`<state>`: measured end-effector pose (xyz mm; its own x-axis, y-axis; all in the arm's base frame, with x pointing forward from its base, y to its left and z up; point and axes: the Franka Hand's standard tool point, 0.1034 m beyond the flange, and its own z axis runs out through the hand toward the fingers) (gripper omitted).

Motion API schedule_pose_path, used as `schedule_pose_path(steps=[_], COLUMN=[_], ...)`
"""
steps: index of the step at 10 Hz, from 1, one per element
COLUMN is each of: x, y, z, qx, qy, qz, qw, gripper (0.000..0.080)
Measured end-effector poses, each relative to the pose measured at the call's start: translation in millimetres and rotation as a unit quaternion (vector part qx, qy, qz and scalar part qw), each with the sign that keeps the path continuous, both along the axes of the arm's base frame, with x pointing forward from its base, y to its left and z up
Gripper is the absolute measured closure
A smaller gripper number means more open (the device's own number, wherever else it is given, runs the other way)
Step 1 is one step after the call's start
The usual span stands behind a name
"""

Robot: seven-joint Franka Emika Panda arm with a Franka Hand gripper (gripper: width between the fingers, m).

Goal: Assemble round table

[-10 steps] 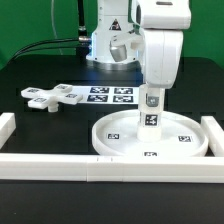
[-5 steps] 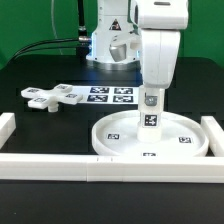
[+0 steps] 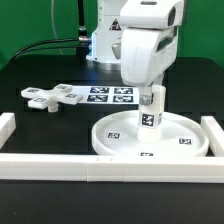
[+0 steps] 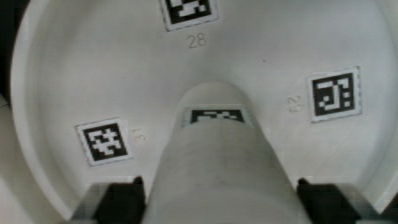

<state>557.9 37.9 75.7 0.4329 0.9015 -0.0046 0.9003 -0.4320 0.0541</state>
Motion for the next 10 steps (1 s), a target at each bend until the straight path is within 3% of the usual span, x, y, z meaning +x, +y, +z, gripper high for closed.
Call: schedule_pose_path(steps=[4,10], x=[-0.4,-1.0], y=[0.5,0.3], z=[-0.5,-0.6], qx=[0.019,0.041], qy=[-0.003,0.002], qz=[-0.208,-0.451], qw=[0.978,0.891], gripper=[0.0390,0.0390])
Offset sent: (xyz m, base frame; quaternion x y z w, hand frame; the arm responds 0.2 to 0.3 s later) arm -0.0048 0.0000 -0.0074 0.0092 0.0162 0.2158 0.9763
